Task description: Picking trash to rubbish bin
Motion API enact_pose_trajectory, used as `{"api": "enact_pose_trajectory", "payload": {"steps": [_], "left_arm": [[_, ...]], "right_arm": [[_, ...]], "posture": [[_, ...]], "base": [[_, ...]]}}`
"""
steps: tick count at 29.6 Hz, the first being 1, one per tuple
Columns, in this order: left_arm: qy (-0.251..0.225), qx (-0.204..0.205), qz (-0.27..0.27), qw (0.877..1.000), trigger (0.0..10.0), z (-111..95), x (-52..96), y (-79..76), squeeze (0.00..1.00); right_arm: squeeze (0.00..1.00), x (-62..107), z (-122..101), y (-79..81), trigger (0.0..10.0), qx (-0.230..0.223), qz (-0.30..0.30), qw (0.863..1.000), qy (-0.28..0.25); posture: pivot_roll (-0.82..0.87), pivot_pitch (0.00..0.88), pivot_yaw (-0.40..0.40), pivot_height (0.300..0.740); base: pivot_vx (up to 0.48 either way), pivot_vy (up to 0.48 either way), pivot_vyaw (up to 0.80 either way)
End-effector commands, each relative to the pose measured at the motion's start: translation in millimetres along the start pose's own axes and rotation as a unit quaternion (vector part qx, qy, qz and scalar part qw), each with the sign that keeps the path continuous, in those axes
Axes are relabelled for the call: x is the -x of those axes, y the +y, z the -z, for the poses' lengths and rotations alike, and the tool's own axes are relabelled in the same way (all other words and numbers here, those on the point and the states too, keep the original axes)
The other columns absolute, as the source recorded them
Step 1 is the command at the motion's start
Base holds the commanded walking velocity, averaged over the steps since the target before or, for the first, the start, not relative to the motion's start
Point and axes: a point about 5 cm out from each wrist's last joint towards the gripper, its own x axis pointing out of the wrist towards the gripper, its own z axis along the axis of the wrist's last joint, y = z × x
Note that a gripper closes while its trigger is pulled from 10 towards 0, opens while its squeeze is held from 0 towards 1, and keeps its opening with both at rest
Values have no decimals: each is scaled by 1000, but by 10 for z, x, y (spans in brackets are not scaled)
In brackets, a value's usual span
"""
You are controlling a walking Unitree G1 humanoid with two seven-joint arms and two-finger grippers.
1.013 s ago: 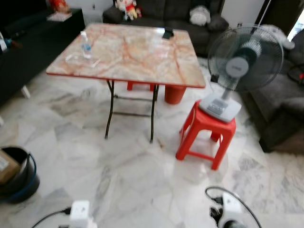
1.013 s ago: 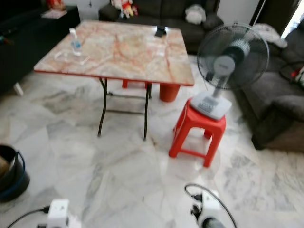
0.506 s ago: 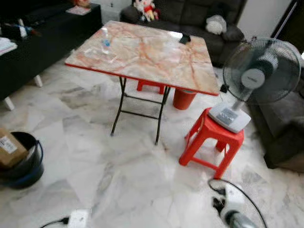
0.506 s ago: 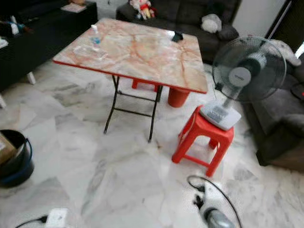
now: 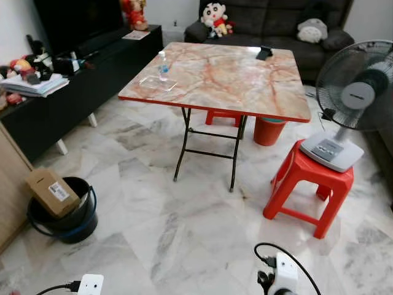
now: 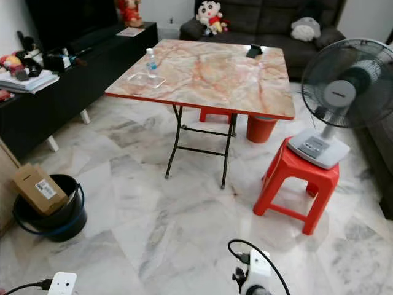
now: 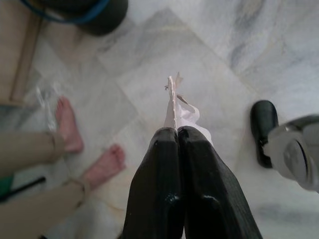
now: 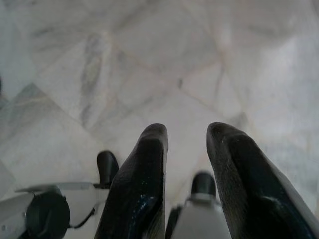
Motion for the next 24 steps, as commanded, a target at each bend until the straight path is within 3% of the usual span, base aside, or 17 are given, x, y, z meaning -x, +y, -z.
{"api": "enact_pose_trajectory", "payload": {"steps": [1, 8, 15, 21, 24], "left_arm": [[-5, -16, 11, 1000, 10000, -71, -22, -13, 0], [-13, -46, 20, 999, 10000, -157, -47, -20, 0], [-18, -48, 23, 998, 10000, -182, -52, -19, 0], [-22, -47, 33, 998, 10000, -199, -52, -98, 0], [-27, -40, 46, 998, 10000, -214, -44, -258, 0]], "right_arm": [[0, 3, 8, 3, 10000, -12, 9, 1000, -6], [0, 9, 59, 26, 10000, -23, 15, 1000, -1], [0, -9, 21, 99, 10000, -26, 10, 1000, -8], [0, -9, 17, 108, 10000, -17, 3, 1000, -11], [0, 14, 87, 80, 10000, 3, -5, 1000, -2]], "posture": [[-12, 0, 48, 740], [-15, 0, 72, 740], [-17, 0, 73, 740], [-27, 0, 52, 740], [-27, 27, 8, 740]], "base": [[0, 0, 0], [0, 0, 0], [253, 0, 0], [262, 0, 0], [255, 0, 0]]}}
